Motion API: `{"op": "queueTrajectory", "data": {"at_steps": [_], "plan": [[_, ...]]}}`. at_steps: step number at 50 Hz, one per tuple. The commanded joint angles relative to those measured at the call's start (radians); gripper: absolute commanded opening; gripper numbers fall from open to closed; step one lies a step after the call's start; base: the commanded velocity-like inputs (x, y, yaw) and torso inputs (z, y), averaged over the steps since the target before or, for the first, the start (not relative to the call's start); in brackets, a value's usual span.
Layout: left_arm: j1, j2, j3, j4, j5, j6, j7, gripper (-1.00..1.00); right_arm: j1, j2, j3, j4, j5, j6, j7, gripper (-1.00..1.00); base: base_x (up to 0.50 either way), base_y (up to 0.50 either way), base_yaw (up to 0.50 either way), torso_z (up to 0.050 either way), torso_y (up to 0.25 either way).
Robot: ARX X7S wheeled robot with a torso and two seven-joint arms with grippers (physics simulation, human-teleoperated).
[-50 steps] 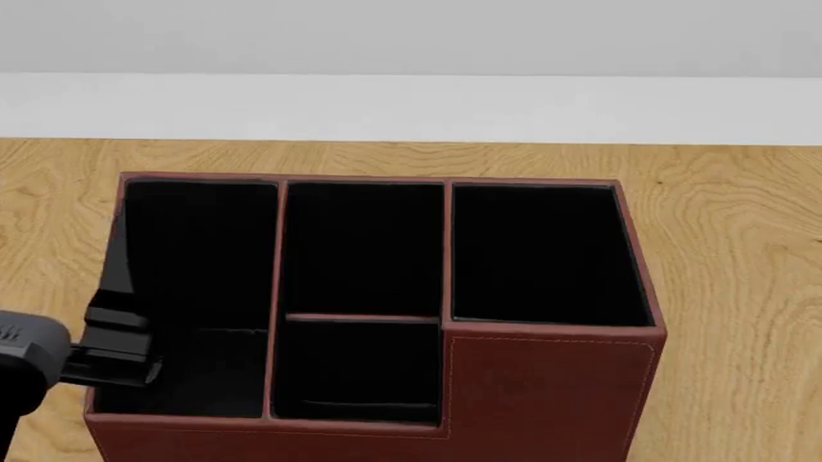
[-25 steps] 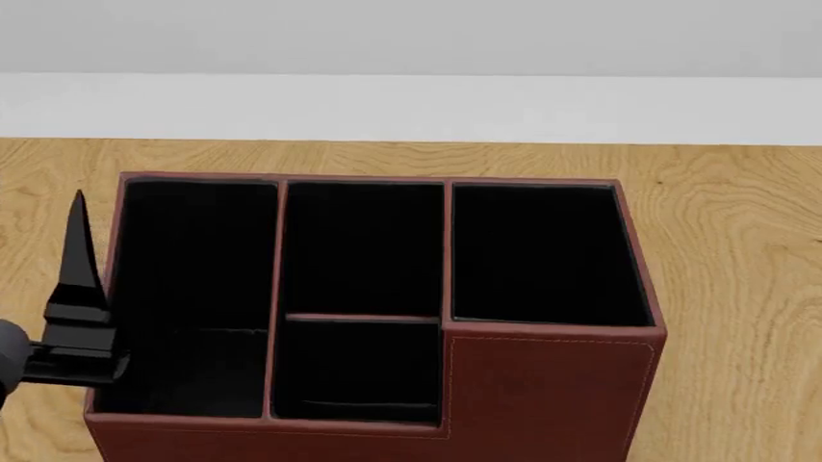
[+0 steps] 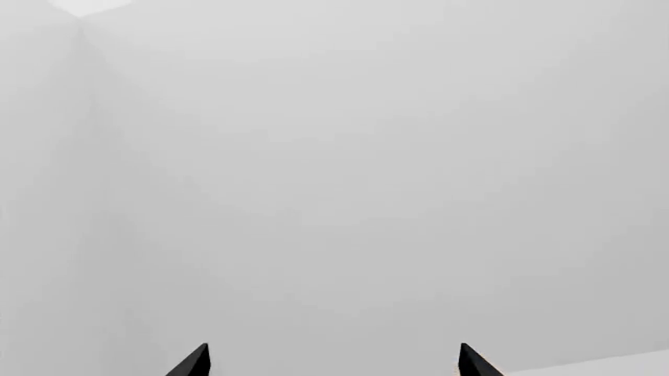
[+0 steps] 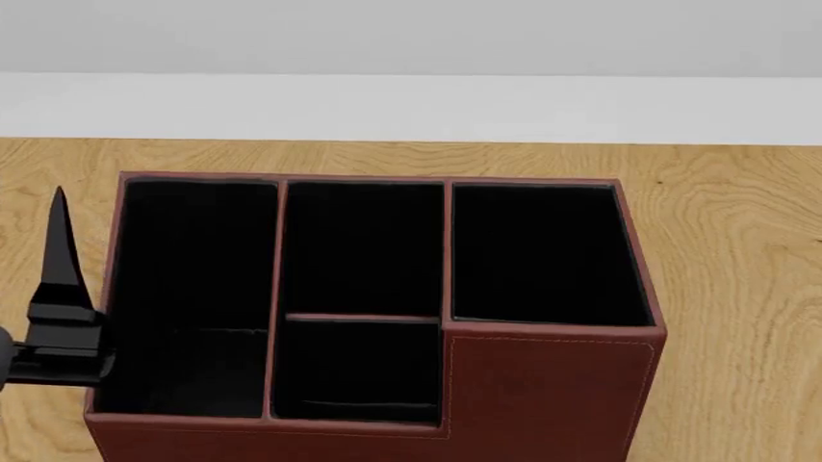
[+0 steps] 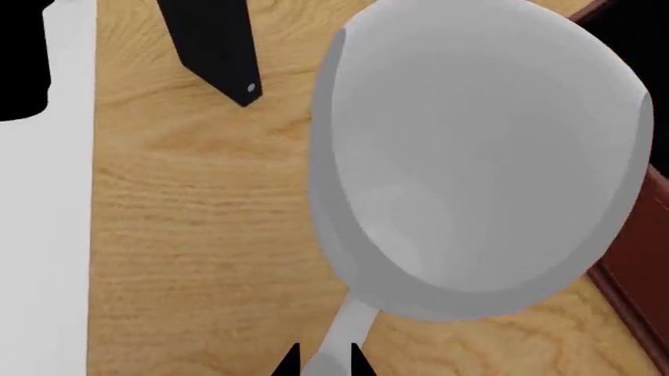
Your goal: Pick up the white mug and place it to the right of the caddy.
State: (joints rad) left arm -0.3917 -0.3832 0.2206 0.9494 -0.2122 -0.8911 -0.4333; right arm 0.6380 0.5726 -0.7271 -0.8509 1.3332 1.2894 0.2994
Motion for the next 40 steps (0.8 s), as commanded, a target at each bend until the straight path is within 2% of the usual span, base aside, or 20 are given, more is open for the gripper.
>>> {"op": "queueTrajectory", "data": {"at_steps": [1, 18, 40], "plan": [[-0.005, -0.002, 0.005, -0.003, -0.002, -0.001, -0.005, 1.00, 0.039, 0.018, 0.056, -0.030, 0.080, -0.009, 0.049, -1.00, 0.00, 0.00, 0.00, 0.000, 0.000], [-0.007, -0.006, 0.008, 0.006, -0.004, -0.008, -0.017, 1.00, 0.104, 0.059, 0.109, -0.052, 0.217, -0.044, 0.133, -1.00, 0.00, 0.00, 0.00, 0.000, 0.000], [-0.019, -0.014, 0.016, 0.011, -0.005, -0.024, -0.031, 1.00, 0.181, 0.099, 0.160, -0.012, 0.284, -0.085, 0.156, -1.00, 0.00, 0.00, 0.00, 0.000, 0.000]]}}
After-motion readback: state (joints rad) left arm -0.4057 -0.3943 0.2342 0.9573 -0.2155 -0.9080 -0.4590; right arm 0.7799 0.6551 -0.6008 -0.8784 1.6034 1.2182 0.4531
